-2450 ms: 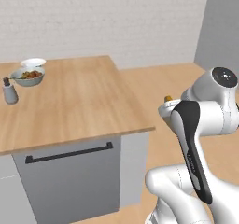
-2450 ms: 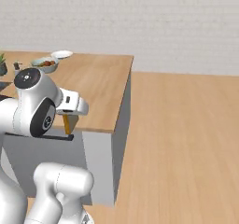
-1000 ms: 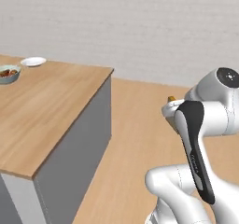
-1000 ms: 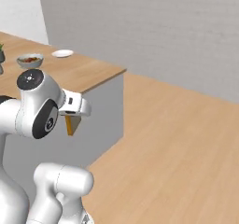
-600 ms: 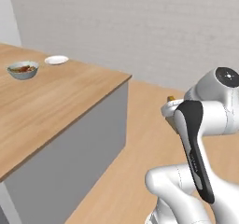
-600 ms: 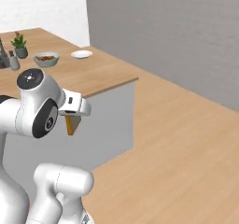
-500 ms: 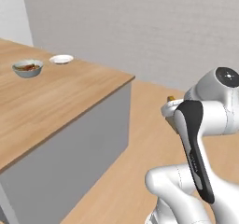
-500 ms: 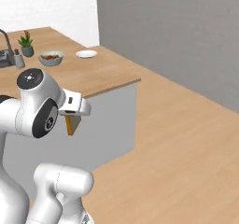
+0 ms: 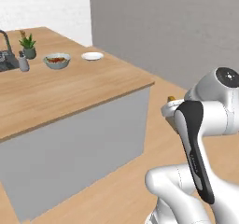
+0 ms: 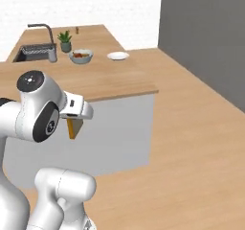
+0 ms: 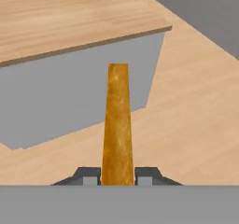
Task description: Start the toaster. Once the lever pops up, take the bread to the plate on the dining counter.
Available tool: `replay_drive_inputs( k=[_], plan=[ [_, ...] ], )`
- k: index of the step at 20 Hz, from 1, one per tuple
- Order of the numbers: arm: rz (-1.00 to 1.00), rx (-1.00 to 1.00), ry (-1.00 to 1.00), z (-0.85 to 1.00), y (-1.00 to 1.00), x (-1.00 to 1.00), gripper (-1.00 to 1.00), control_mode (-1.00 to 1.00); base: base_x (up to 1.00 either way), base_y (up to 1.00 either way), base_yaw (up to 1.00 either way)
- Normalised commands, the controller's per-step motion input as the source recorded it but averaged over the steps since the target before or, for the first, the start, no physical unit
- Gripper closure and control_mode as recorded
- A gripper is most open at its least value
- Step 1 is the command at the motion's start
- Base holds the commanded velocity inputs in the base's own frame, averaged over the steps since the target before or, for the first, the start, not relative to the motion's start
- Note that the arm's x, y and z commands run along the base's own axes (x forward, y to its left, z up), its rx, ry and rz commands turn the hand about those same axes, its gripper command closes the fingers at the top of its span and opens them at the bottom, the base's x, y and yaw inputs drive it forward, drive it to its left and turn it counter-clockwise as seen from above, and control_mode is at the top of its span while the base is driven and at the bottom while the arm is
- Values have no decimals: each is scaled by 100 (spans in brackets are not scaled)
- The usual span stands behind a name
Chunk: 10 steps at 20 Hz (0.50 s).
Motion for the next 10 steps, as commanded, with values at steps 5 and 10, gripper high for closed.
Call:
replay_drive_inputs(
  k=[5, 10],
  plan=[
    [0, 0, 0, 0, 0, 0, 100, 100, 8, -100, 48],
    [0, 0, 0, 0, 0, 0, 100, 100, 33, -100, 47]
  ],
)
